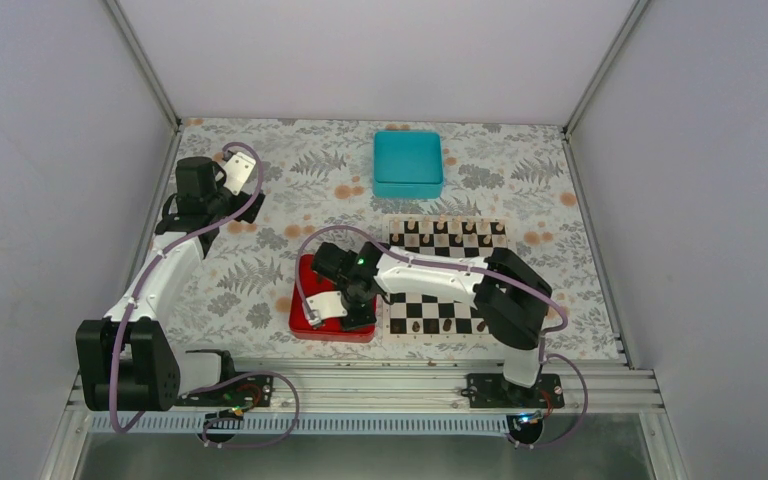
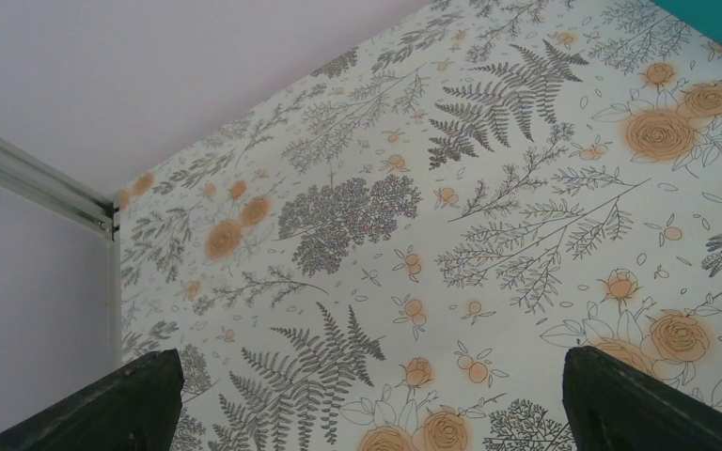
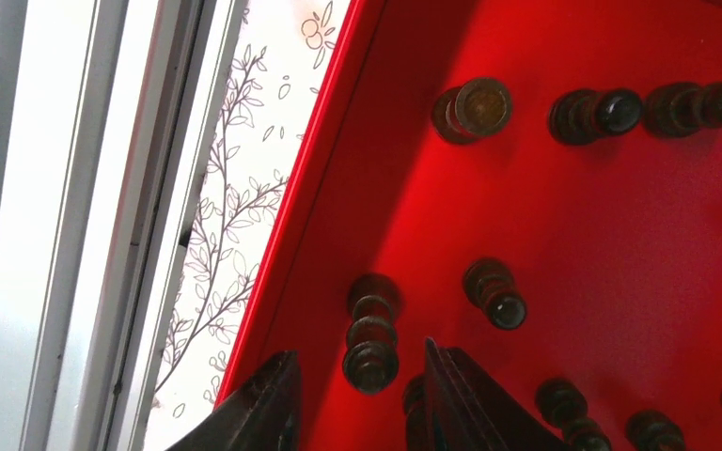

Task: Set up the chess pieces on the board
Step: Pick up the chess piece from the storage box, then place the chess piece on the chessboard.

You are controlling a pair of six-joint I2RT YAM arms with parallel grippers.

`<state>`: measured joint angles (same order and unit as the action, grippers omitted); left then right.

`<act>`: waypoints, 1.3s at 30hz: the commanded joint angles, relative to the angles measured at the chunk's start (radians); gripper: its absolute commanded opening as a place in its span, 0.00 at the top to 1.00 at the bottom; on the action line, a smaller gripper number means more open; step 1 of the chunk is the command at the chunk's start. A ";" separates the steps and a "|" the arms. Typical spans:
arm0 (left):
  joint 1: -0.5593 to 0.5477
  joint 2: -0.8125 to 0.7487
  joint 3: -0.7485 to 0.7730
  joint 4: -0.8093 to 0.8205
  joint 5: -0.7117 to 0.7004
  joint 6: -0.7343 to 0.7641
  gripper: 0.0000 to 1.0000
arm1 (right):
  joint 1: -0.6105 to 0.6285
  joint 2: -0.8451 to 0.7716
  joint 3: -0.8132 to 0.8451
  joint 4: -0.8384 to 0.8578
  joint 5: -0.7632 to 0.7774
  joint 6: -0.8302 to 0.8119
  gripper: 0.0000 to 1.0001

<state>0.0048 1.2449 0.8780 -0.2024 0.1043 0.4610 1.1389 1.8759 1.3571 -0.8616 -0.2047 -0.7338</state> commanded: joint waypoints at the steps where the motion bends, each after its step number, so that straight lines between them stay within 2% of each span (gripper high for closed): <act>1: 0.006 -0.013 -0.007 0.029 0.006 0.010 0.00 | 0.012 0.010 -0.017 0.045 0.005 0.010 0.65; 7: 0.006 -0.012 -0.010 0.032 0.004 0.011 0.00 | 0.012 0.020 -0.015 0.055 -0.003 0.007 0.69; 16: 0.006 -0.008 -0.016 0.038 0.005 0.016 0.00 | 0.012 -0.007 0.011 0.037 0.000 0.016 0.92; 23: 0.007 -0.014 -0.019 0.046 -0.011 0.010 0.00 | -0.022 -0.123 0.038 -0.012 0.024 0.032 0.93; 30: 0.007 -0.014 -0.011 0.035 -0.006 0.009 0.00 | -0.131 -0.316 -0.026 -0.071 0.049 0.038 0.93; 39: 0.008 -0.012 -0.008 0.032 -0.004 0.006 0.00 | -0.378 -0.627 -0.286 -0.142 0.089 -0.003 0.94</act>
<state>0.0048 1.2442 0.8661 -0.1883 0.0971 0.4633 0.8330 1.3430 1.1561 -0.9329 -0.1429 -0.7124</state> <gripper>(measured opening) 0.999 0.101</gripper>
